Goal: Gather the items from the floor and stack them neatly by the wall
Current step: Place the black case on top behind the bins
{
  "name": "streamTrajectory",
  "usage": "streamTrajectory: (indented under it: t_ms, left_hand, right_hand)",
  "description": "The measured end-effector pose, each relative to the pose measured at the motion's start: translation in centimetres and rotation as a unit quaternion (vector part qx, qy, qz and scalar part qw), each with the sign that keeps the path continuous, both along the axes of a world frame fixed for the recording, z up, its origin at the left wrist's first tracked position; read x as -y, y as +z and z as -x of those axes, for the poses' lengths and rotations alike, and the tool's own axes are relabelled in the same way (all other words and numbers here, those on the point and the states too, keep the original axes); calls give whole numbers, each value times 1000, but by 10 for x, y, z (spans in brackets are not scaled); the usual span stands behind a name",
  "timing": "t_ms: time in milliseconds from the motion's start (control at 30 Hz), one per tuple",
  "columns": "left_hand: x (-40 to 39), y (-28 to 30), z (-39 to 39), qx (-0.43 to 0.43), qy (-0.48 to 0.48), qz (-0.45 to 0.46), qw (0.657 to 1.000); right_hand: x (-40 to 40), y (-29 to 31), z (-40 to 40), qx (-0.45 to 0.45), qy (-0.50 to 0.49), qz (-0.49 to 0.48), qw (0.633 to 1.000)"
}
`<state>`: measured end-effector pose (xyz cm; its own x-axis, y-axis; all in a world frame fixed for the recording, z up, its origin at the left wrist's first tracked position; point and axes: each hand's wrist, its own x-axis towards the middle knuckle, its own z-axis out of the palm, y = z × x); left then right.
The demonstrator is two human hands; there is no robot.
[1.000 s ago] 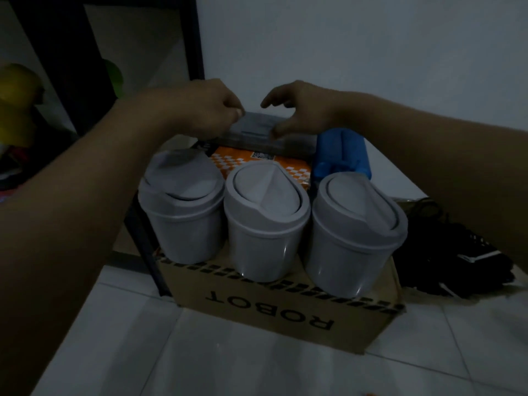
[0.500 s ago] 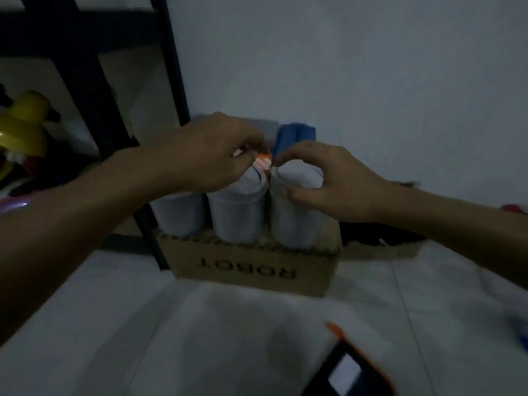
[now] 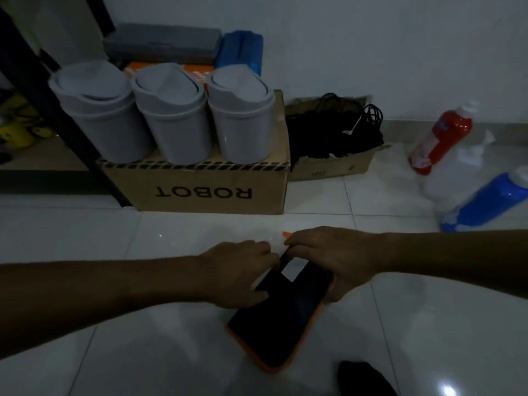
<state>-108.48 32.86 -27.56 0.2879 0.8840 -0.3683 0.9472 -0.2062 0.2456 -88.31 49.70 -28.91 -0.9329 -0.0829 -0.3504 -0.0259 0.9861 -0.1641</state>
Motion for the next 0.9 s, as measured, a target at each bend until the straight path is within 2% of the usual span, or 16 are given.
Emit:
streamTrajectory:
  t_ms: [67, 200, 333, 467, 533, 633, 700, 800, 900]
  left_hand:
    - [6, -18, -7, -10, 2, 34, 999]
    - [17, -40, -23, -3, 47, 116, 992]
    - [25, -52, -36, 7, 79, 127, 989]
    - [20, -59, -35, 14, 105, 134, 985]
    - [15, -63, -24, -22, 100, 137, 985]
    - [7, -67, 3, -74, 96, 109, 987]
    - [3, -69, 23, -95, 92, 110, 985]
    - [4, -73, 45, -131, 83, 109, 982]
    - [14, -77, 53, -131, 100, 99, 981]
  right_hand:
    - [0, -18, -1, 44, -7, -4, 999]
    - [5, -42, 5, 91, 46, -70, 992]
    - [8, -48, 14, 110, 63, -85, 988]
    - [13, -56, 9, 99, -3, -44, 994]
    - [24, -62, 3, 70, -87, -12, 994]
    - [45, -68, 9, 45, -220, 8, 974]
    - [48, -67, 21, 52, -262, 5, 964]
    - [43, -66, 29, 51, -239, -5, 970]
    - [41, -73, 21, 85, -187, -36, 978]
